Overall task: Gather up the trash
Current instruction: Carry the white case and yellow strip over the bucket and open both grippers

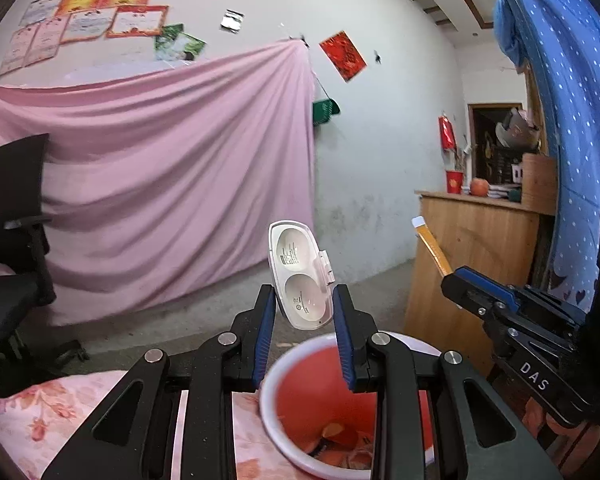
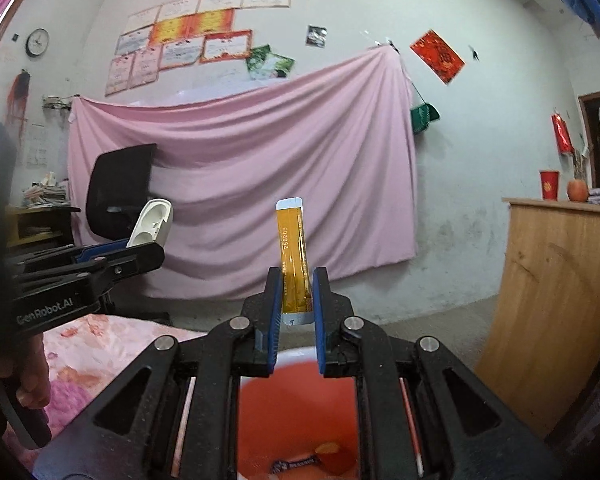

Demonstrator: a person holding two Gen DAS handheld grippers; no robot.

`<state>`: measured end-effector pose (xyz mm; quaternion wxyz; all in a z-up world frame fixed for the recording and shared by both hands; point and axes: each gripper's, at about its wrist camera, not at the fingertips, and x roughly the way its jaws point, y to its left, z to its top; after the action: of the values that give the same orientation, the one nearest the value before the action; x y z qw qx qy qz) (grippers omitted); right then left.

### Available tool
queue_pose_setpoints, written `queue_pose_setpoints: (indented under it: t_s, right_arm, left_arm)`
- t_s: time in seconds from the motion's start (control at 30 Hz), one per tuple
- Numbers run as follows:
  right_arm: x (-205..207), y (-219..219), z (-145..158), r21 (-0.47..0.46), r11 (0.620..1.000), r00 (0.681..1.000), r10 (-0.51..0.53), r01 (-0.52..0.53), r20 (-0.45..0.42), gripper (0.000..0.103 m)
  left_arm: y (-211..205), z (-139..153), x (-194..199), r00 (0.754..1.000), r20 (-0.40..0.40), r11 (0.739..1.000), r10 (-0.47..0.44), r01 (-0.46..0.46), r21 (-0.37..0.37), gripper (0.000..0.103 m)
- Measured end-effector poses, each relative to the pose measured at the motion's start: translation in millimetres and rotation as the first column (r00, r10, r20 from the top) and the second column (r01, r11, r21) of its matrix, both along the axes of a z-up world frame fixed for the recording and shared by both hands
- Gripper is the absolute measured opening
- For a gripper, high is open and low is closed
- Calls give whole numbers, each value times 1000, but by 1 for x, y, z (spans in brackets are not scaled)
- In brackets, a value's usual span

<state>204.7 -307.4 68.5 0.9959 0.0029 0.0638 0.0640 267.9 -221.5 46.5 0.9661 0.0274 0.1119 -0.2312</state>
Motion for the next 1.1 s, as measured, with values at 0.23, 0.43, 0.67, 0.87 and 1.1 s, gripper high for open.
queue_pose_setpoints:
  t_s: [0.23,0.43,0.67,0.87,1.1]
  right_arm:
    - [9,-18,-12,19,999,994,-27,29,-110,38]
    - [18,-23,-27,23,999,979,-26,31,-202,38]
    - [38,-32,-50,52,997,931,-27,49,-365,38]
    - [47,-41,-66,73,995,886,-20,61,-462,38]
    - [51,-41,-74,76,995,858,-16,63,-513,38]
  left_arm:
    - [-27,-16,5,996,-81,999,-24,27,36,25]
    - [-35,-33,20,979,-200,998,-31,42,53,25]
    - [-43,-54,40,932,-361,994,-35,70,85,25]
    - [-49,-62,52,903,-429,993,-29,76,92,25]
    - [-44,-69,58,878,-477,994,-28,73,76,25]
